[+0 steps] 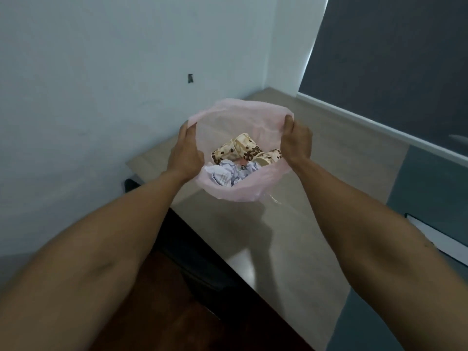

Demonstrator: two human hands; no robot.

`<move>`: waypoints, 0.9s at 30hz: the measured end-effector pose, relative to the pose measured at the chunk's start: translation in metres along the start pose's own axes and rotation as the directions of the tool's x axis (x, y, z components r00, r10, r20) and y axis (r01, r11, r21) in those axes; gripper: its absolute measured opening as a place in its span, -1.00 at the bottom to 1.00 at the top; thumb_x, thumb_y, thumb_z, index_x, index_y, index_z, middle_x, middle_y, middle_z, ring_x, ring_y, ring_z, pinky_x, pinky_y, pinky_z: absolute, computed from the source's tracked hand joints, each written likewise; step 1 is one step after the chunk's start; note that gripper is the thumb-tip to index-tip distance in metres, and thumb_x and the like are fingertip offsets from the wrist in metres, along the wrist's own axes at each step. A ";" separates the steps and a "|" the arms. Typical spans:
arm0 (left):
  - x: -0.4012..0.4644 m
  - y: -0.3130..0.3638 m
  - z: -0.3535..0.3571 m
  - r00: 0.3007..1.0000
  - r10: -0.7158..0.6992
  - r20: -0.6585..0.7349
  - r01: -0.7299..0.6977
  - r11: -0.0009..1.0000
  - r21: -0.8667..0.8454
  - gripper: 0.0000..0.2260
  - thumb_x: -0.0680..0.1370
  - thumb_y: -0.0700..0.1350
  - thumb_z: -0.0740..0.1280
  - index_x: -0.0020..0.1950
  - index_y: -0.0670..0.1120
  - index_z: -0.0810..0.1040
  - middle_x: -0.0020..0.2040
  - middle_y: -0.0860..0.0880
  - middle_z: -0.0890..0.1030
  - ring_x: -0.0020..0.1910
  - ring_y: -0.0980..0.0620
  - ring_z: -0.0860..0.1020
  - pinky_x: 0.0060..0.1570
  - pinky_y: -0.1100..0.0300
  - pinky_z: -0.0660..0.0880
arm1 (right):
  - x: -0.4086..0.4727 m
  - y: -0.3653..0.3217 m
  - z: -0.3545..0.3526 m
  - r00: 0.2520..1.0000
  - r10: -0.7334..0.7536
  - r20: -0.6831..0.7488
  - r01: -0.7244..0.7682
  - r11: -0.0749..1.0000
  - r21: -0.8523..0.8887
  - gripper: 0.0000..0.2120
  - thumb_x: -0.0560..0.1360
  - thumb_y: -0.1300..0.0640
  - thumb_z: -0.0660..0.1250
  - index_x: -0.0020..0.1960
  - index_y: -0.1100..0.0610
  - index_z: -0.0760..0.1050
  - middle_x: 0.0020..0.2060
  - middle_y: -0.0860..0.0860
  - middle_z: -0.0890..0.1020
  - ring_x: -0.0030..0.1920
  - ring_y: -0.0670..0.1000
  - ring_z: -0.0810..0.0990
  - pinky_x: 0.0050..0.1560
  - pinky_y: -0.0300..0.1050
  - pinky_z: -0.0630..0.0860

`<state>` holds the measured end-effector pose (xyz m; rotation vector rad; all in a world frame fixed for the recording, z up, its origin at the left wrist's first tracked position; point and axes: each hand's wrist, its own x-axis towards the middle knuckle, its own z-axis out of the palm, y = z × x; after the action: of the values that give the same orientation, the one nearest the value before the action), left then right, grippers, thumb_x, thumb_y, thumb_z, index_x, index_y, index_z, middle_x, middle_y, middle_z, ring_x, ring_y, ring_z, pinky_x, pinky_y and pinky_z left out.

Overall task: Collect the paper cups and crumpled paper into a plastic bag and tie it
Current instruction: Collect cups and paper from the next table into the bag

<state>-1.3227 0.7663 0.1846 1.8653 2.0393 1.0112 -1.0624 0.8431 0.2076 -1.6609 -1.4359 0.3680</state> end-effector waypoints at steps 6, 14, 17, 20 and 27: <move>-0.026 -0.056 -0.130 0.977 -0.104 -0.185 0.115 0.992 0.048 -0.35 0.53 -0.29 0.25 0.61 -0.08 0.16 0.63 0.03 0.10 0.38 -0.20 0.44 0.35 -0.10 0.41 | -0.044 -0.134 0.045 0.983 -0.178 0.045 0.172 0.980 0.102 -0.50 0.70 -0.09 0.01 -0.03 0.24 0.56 -0.02 0.25 0.65 0.05 0.26 0.57 0.01 0.05 0.37; -0.145 -0.158 -0.307 0.881 -0.236 -0.409 0.290 0.954 0.074 -0.37 0.57 -0.30 0.19 0.63 -0.09 0.12 0.63 0.02 0.09 0.36 -0.18 0.45 0.20 -0.01 0.41 | -0.190 -0.302 0.126 0.918 -0.358 0.169 0.301 0.908 0.292 -0.48 0.71 -0.12 -0.01 -0.02 0.23 0.56 -0.06 0.13 0.64 -0.08 0.11 0.48 -0.12 -0.09 0.24; -0.205 -0.198 -0.364 0.835 -0.297 -0.462 0.376 0.923 0.086 -0.37 0.56 -0.29 0.18 0.63 -0.08 0.12 0.64 0.01 0.08 0.39 -0.20 0.42 0.29 -0.07 0.37 | -0.262 -0.345 0.161 0.878 -0.422 0.228 0.325 0.872 0.365 -0.48 0.71 -0.12 -0.01 -0.05 0.23 0.54 -0.08 0.14 0.63 -0.06 0.16 0.55 -0.11 -0.07 0.33; -0.272 -0.239 -0.409 0.786 -0.365 -0.499 0.470 0.877 0.099 -0.36 0.56 -0.28 0.18 0.63 -0.08 0.11 0.65 0.02 0.04 0.41 -0.20 0.41 0.33 -0.09 0.34 | -0.339 -0.379 0.195 0.827 -0.467 0.313 0.330 0.853 0.403 -0.53 0.71 -0.10 0.00 -0.10 0.19 0.49 -0.06 0.17 0.63 0.00 0.21 0.55 -0.09 -0.04 0.36; -0.413 -0.318 -0.474 0.657 -0.509 -0.556 0.656 0.749 0.090 -0.34 0.56 -0.29 0.20 0.64 -0.13 0.07 0.66 -0.04 0.01 0.37 -0.29 0.45 0.27 -0.12 0.39 | -0.503 -0.424 0.259 0.652 -0.586 0.482 0.375 0.801 0.466 -0.53 0.73 -0.05 -0.01 -0.04 0.25 0.50 -0.05 0.22 0.62 0.04 0.24 0.56 -0.09 -0.05 0.31</move>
<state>-1.7702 0.2244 0.2271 0.8859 2.9520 1.1137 -1.6633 0.4704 0.2277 -0.8314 -2.0969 0.8314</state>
